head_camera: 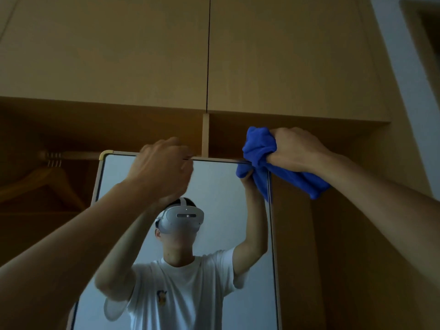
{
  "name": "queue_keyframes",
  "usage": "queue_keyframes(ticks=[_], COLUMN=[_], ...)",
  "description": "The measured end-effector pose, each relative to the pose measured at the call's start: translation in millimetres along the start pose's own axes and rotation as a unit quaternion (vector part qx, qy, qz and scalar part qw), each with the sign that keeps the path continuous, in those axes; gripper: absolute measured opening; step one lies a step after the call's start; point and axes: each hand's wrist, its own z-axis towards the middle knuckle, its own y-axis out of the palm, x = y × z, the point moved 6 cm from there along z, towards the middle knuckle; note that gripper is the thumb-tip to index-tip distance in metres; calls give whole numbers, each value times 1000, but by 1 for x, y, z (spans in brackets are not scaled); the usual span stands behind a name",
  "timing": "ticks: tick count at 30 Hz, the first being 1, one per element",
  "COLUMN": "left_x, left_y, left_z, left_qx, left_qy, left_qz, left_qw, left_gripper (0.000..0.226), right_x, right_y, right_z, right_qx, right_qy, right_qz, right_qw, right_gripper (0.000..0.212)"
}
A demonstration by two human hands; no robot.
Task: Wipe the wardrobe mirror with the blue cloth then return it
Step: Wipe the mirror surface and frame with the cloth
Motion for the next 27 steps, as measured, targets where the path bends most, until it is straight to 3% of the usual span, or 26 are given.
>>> queue_keyframes(ticks=[8, 15, 19, 25, 27], left_x=[-71, -71, -74, -123, -127], left_y=[-28, -32, -34, -35, -31], left_z=[-32, -36, -38, -58, -67], left_qx=[58, 76, 37, 42, 25], left_qy=[-78, -67, -59, -213, -230], left_qz=[-33, -82, -123, -203, -236], left_qw=[995, 991, 990, 955, 944], left_gripper=[27, 27, 34, 42, 42], right_x=[-20, -52, -96, -146, -161], right_y=[4, 10, 15, 13, 12], right_z=[21, 29, 40, 51, 52], right_qx=[-80, -60, -47, -70, -80], right_qy=[-15, -23, -55, -57, -57], right_qz=[11, 51, 63, 69, 74], right_qw=[997, 997, 995, 993, 992], right_gripper=[33, 38, 39, 41, 43])
